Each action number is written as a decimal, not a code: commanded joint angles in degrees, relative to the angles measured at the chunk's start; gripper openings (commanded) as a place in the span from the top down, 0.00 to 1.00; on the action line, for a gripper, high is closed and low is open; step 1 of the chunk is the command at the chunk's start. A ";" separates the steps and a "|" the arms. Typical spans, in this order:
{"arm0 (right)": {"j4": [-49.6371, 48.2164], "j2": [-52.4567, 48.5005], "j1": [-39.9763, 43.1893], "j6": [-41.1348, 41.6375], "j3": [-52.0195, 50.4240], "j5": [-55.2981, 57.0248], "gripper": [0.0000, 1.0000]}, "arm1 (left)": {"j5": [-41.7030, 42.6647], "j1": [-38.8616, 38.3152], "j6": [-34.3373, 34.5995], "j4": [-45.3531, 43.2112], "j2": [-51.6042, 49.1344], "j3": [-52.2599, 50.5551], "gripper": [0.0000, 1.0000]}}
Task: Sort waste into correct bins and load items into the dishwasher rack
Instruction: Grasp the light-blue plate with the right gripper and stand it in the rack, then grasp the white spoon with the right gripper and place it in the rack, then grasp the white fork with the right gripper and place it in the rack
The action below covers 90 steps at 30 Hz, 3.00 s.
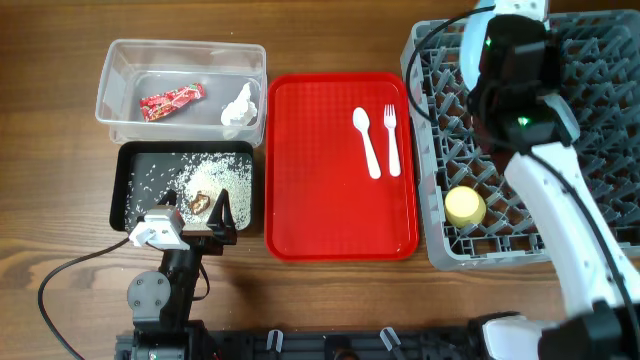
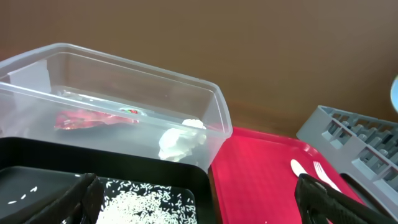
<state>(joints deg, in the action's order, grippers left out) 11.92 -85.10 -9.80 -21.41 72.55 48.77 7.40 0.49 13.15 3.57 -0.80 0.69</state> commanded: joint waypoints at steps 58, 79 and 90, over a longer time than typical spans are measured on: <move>25.05 -33.29 -16.22 32.48 2.71 -51.19 0.82 | 0.28 0.37 -0.74 0.04 0.42 -0.37 0.00; 22.86 -10.36 -10.64 29.66 2.71 -22.82 0.96 | 0.28 0.37 -0.74 0.04 0.42 -0.37 0.00; 19.93 -15.26 -2.78 18.38 2.71 -36.35 0.80 | 0.28 0.37 -0.74 0.04 0.44 -0.37 0.00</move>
<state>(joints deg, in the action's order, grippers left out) 30.04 -96.38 -12.23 -0.38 75.05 15.81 7.40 0.49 13.15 3.55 -0.80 0.69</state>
